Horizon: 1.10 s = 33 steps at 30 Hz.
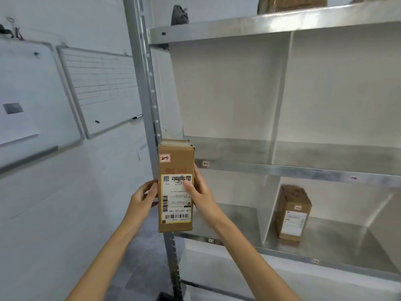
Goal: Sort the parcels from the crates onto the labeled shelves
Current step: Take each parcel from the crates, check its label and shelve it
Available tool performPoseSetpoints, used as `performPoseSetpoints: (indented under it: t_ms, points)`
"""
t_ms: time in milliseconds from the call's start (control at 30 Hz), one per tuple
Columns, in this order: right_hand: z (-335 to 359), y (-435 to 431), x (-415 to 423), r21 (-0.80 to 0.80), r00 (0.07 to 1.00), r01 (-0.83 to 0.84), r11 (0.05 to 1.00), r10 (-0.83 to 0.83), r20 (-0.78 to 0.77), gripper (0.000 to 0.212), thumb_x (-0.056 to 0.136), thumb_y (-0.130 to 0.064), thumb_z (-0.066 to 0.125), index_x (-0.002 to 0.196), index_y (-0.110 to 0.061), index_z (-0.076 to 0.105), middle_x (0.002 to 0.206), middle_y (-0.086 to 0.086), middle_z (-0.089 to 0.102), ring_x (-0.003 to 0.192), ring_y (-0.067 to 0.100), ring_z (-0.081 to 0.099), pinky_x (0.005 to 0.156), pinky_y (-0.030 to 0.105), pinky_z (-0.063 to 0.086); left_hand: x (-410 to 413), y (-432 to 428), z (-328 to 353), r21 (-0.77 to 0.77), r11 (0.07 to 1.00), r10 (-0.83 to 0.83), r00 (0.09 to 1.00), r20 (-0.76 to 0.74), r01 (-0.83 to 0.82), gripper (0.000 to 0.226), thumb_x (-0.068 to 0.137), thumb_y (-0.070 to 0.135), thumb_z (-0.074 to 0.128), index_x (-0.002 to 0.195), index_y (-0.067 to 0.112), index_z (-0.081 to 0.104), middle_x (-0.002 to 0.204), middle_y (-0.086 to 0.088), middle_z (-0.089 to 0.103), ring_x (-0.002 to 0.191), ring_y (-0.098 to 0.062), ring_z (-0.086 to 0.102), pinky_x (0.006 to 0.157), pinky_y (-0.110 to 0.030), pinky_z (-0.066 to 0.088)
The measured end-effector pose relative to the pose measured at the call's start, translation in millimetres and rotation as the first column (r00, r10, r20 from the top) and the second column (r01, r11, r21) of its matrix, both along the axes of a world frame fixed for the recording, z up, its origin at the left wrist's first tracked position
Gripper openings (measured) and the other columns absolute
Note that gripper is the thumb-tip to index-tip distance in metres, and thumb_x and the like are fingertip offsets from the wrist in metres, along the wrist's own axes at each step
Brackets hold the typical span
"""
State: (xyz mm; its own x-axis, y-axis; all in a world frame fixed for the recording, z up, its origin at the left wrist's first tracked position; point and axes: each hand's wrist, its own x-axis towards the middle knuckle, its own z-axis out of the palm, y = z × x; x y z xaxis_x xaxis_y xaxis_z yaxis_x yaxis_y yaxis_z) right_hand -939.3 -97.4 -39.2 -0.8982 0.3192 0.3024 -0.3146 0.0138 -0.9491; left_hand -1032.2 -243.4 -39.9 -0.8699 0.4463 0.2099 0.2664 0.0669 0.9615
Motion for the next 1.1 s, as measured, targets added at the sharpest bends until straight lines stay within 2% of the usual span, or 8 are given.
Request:
performPoseSetpoints:
  t_ms: [67,167,300,367,567,733,967,1100]
  points:
    - [1,15,21,0.007,0.998,0.055,0.998,-0.055,0.025,0.063,0.096,-0.028,0.052,0.149,-0.036,0.019,0.132,-0.002,0.058,0.115,0.013,0.061,0.089,0.031,0.055,11,18,0,0.014,0.998,-0.068,0.998,0.015,0.068,0.038,0.096,0.03,0.044,0.125,0.009,0.054,0.113,-0.009,0.065,0.099,-0.019,0.063,0.082,-0.028,0.051]
    - [6,39,50,0.006,0.989,0.143,0.99,-0.143,0.036,0.064,0.096,-0.023,0.051,0.15,-0.029,0.017,0.135,0.004,0.055,0.119,0.017,0.058,0.098,0.04,0.05,32,50,3,0.029,0.988,-0.154,0.987,0.034,0.153,0.037,0.095,0.03,0.046,0.127,0.011,0.052,0.115,-0.009,0.065,0.102,-0.022,0.062,0.085,-0.029,0.05]
    - [10,71,92,-0.012,0.972,0.233,0.972,-0.232,0.025,0.064,0.096,-0.021,0.051,0.15,-0.029,0.018,0.135,0.002,0.054,0.118,0.015,0.058,0.097,0.037,0.051,64,91,8,0.05,0.965,-0.259,0.965,0.037,0.257,0.037,0.095,0.03,0.046,0.127,0.012,0.053,0.115,-0.008,0.065,0.106,-0.023,0.062,0.089,-0.034,0.051]
    - [12,85,112,-0.009,0.961,0.277,0.961,-0.276,0.019,0.065,0.096,-0.022,0.052,0.15,-0.03,0.017,0.139,0.0,0.052,0.12,0.014,0.057,0.098,0.037,0.05,79,111,10,0.049,0.953,-0.301,0.953,0.025,0.3,0.037,0.095,0.031,0.046,0.127,0.013,0.054,0.113,-0.006,0.066,0.105,-0.02,0.062,0.092,-0.036,0.051]
    - [10,130,172,-0.009,0.926,0.378,0.926,-0.378,0.018,0.063,0.093,-0.029,0.056,0.147,-0.033,0.026,0.131,-0.003,0.059,0.114,0.012,0.062,0.09,0.033,0.055,125,165,12,0.071,0.91,-0.41,0.912,0.003,0.409,0.026,0.094,0.033,0.049,0.118,0.027,0.055,0.104,0.004,0.068,0.096,-0.011,0.064,0.084,-0.029,0.053]
    - [5,160,215,-0.011,0.918,0.395,0.919,-0.394,0.038,0.063,0.09,-0.03,0.057,0.146,-0.029,0.029,0.126,0.0,0.062,0.112,0.017,0.063,0.092,0.043,0.054,165,200,4,0.069,0.906,-0.42,0.907,0.019,0.418,0.022,0.094,0.033,0.049,0.114,0.029,0.057,0.101,0.004,0.069,0.095,-0.011,0.065,0.079,-0.024,0.052]
    - [-10,194,255,-0.007,0.942,0.331,0.944,-0.329,0.063,0.067,0.085,-0.036,0.06,0.145,-0.027,0.032,0.126,0.0,0.062,0.114,0.019,0.062,0.093,0.046,0.053,207,229,-10,0.045,0.935,-0.353,0.935,0.033,0.352,0.012,0.095,0.034,0.048,0.1,0.032,0.059,0.102,0.0,0.068,0.096,-0.016,0.065,0.086,-0.033,0.054]
    - [-24,200,262,0.057,0.951,0.3,0.952,-0.303,0.069,0.063,0.082,-0.042,0.066,0.138,-0.04,0.037,0.13,-0.007,0.058,0.118,0.014,0.058,0.097,0.047,0.05,220,228,-20,0.047,0.956,-0.291,0.954,0.076,0.288,0.019,0.097,0.034,0.045,0.097,0.019,0.058,0.097,-0.002,0.067,0.091,-0.014,0.065,0.072,-0.022,0.053]
